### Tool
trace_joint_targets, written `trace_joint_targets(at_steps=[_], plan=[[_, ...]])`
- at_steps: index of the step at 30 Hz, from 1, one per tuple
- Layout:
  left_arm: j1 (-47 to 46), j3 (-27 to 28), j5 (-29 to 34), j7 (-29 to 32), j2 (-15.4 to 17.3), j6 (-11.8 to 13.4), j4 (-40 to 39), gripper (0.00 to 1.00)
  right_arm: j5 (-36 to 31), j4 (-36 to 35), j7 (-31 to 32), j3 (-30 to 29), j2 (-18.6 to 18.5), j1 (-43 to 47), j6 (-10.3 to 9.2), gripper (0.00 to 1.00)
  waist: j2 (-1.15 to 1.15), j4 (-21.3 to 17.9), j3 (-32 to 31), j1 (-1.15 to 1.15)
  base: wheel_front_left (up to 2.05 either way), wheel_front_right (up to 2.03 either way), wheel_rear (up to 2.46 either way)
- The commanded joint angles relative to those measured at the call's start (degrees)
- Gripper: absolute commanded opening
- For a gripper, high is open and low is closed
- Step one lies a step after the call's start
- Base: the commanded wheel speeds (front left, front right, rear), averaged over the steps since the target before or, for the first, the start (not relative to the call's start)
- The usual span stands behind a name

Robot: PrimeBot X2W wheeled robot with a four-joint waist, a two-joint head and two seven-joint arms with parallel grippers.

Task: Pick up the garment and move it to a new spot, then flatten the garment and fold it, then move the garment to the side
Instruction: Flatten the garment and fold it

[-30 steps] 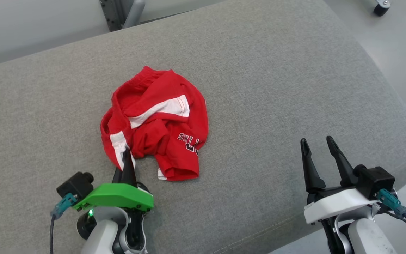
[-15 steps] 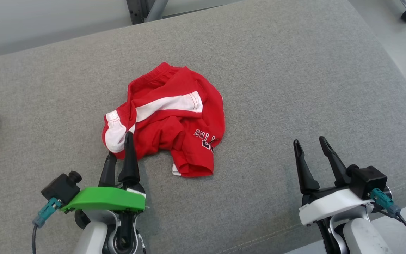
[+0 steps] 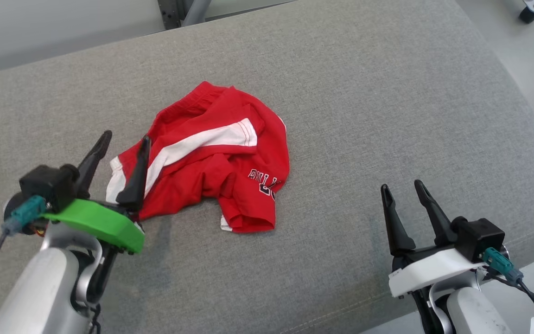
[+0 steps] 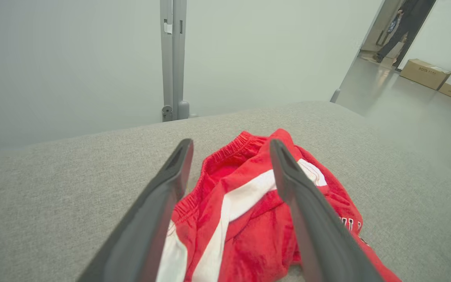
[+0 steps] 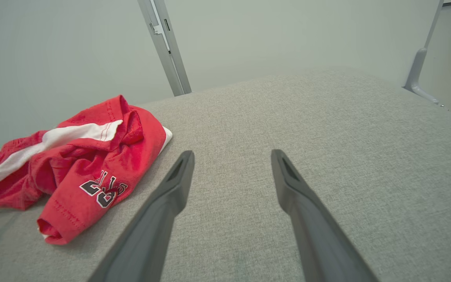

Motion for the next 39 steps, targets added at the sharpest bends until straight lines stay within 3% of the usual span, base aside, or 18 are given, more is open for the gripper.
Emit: trace_joint_targets(at_steps=[1, 9, 17, 19, 22, 23, 24, 25, 26, 29, 39], plan=[[-1.0, 0.0, 0.0, 0.6, 0.7, -0.5, 0.6, 1.0, 0.7, 0.0, -0.2, 0.2, 0.0, -0.5, -0.04, 1.0, 0.28, -0.7, 0.5, 0.0, 0.0, 0.0, 0.0], [-7.7, -3.5, -2.4, 7.4, 5.3, -4.3, 11.2, 1.0, 1.1, 0.4, -0.2, 1.4, 0.0, -0.6, -0.04, 1.0, 0.28, -2.9, 1.2, 0.0, 0.0, 0.0, 0.0], [-9.2, -8.7, -8.8, 8.9, 8.2, -4.9, 18.1, 1.0, 1.1, 0.3, -0.2, 0.8, 0.0, -0.6, -0.04, 1.0, 0.28, -3.3, 1.4, 0.0, 0.0, 0.0, 0.0], [-9.6, -10.7, -10.9, 8.9, 9.0, -5.0, 17.8, 0.78, 1.0, 0.2, -0.2, 0.8, 0.0, -0.6, -0.04, 1.0, 0.28, -3.0, 1.5, 0.0, 0.0, 0.0, 0.0], [-10.5, -13.1, -12.6, 7.9, 10.1, -4.9, 18.3, 0.73, 0.9, 0.2, -0.2, 0.9, 0.0, -0.9, -0.04, 1.0, 0.28, -2.5, 1.7, 0.0, 0.0, 0.0, 0.0], [-10.6, -13.8, -13.4, 7.9, 10.1, -4.9, 18.8, 0.49, 0.9, 0.2, -0.2, 1.0, 0.0, -1.0, -0.04, 1.0, 0.28, -2.4, 1.7, 0.0, 0.0, 0.0, 0.0], [-10.7, -14.5, -14.1, 7.8, 10.1, -4.9, 19.2, 0.38, 0.9, 0.2, -0.2, 1.1, 0.0, -1.0, -0.04, 1.0, 0.28, -2.3, 1.7, 0.0, 0.0, 0.0, 0.0], [-11.0, -15.3, -14.8, 7.8, 10.2, -4.9, 19.5, 0.17, 0.9, 0.3, -0.2, 1.1, 0.0, -1.0, -0.04, 1.0, 0.28, -2.2, 1.6, 0.0, 0.0, 0.0, 0.0], [-11.2, -16.1, -15.4, 7.6, 10.4, -4.9, 19.7, 0.1, 0.9, 0.3, -0.2, 1.2, 0.0, -1.1, -0.04, 1.0, 0.28, -2.2, 1.6, 0.0, 0.0, 0.0, 0.0], [-11.7, -18.1, -16.6, 6.6, 10.6, -4.9, 20.5, 0.18, 0.9, 0.4, -0.2, 1.4, 0.0, -1.4, -0.04, 1.0, 0.28, -2.1, 1.6, 0.0, 0.0, 0.0, 0.0], [-13.4, -25.3, -19.2, 4.5, 12.6, -4.9, 22.5, 0.11, 0.8, 0.7, -0.2, 1.2, 0.0, -1.2, -0.04, 1.0, 0.28, -2.7, 1.4, 0.0, 0.0, 0.0, 0.0]])
